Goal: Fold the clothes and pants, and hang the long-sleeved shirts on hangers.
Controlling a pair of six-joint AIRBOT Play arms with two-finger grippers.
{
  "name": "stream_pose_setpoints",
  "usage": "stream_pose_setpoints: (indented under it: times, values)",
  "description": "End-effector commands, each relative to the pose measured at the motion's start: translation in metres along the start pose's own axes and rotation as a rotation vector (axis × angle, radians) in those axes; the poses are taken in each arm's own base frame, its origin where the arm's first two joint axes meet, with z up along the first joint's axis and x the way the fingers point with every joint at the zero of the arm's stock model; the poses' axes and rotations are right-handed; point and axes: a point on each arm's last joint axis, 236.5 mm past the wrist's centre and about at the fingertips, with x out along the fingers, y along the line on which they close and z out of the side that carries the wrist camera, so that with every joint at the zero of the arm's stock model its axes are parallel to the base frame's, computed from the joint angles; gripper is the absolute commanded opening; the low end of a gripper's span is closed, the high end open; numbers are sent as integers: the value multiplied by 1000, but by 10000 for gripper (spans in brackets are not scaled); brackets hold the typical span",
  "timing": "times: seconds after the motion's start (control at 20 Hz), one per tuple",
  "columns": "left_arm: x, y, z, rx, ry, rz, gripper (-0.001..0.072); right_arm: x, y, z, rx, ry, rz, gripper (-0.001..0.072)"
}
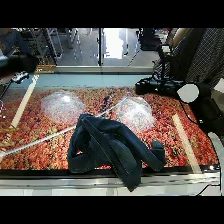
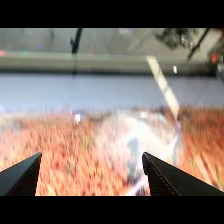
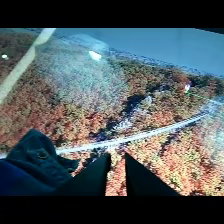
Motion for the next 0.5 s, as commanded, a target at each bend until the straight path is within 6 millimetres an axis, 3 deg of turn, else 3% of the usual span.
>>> stream_pose_setpoints:
  times: [0.0,0.05,0.15,0.3,0.4,0.45]
  values:
    - [13,-6,-77,-19,302,-61,690,3,27,-6,188,35,118,447]
    - [21,-11,-102,-55,390,-100,690,7,36,-15,229,76,156,496]
    - [37,-28,-161,-144,579,-224,691,20,60,-47,306,218,268,521]
    - [51,-53,-243,-280,806,-412,691,44,101,-99,255,402,425,568]
    - [46,-52,-293,-321,962,-434,690,65,126,-133,172,486,471,645]
    - [42,-46,-319,-323,1036,-409,690,75,138,-147,125,507,495,646]
